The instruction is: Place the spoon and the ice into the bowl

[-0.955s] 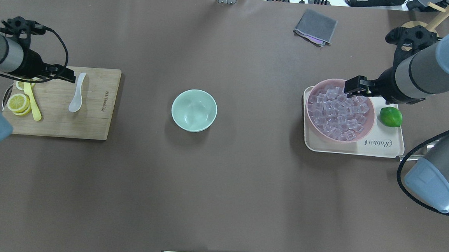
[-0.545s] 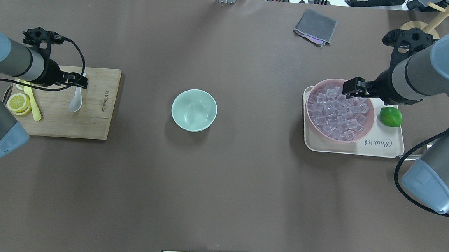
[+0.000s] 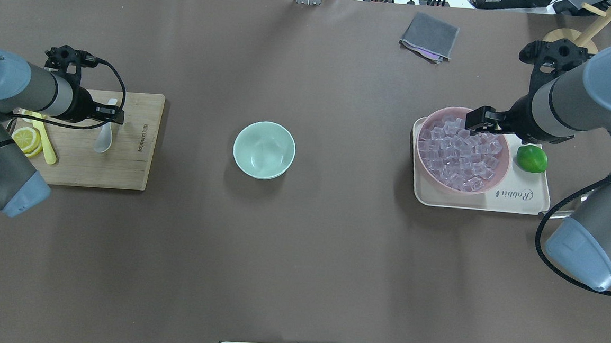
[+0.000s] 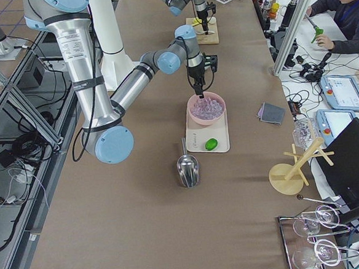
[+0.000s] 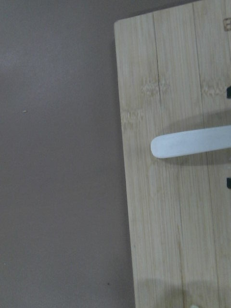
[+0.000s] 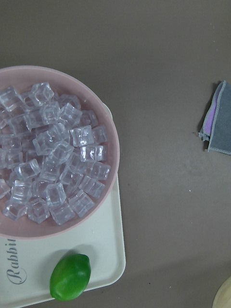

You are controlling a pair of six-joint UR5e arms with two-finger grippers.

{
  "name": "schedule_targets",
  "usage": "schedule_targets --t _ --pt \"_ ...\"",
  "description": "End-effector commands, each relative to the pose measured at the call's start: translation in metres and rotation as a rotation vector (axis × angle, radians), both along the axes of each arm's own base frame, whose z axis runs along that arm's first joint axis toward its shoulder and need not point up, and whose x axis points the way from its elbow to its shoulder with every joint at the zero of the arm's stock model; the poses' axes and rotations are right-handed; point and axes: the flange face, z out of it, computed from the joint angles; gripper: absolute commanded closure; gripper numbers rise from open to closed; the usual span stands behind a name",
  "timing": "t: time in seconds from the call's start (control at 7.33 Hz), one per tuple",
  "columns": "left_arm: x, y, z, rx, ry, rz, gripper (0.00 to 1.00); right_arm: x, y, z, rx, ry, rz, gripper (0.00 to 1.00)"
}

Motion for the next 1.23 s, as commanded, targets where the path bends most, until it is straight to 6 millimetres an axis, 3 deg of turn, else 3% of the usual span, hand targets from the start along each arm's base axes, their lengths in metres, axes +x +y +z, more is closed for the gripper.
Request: schedule_targets --t 0.0,0.27,0.41,0.55,0.82,1.09 --pt "0.001 0.0 -0.005 0.009 0.011 -0.001 1.0 0.0 0.0 -0.001 0.002 -0.002 0.0 0.0" --pt "0.0 0.001 -0.015 0.021 0.024 0.002 1.0 0.0 0.0 -0.001 0.001 -0.002 0.001 0.0" --pt "-0.003 0.005 -0.038 0.03 0.062 -0.012 1.0 0.0 0.0 -0.001 0.001 -0.002 0.001 0.0" --pt "-0.004 0.008 -0.067 -0.065 0.161 -0.112 1.0 0.0 -0.001 0.002 0.002 0.006 0.005 0.0" --pt "0.026 0.029 -0.14 -0.143 0.324 -0.234 1.0 -0.004 -0.005 0.009 0.009 0.029 -0.011 0.0" --pt "0.1 0.059 -0.198 -0.16 0.411 -0.354 1.0 -0.009 -0.012 0.009 0.073 -0.003 -0.03 0.0"
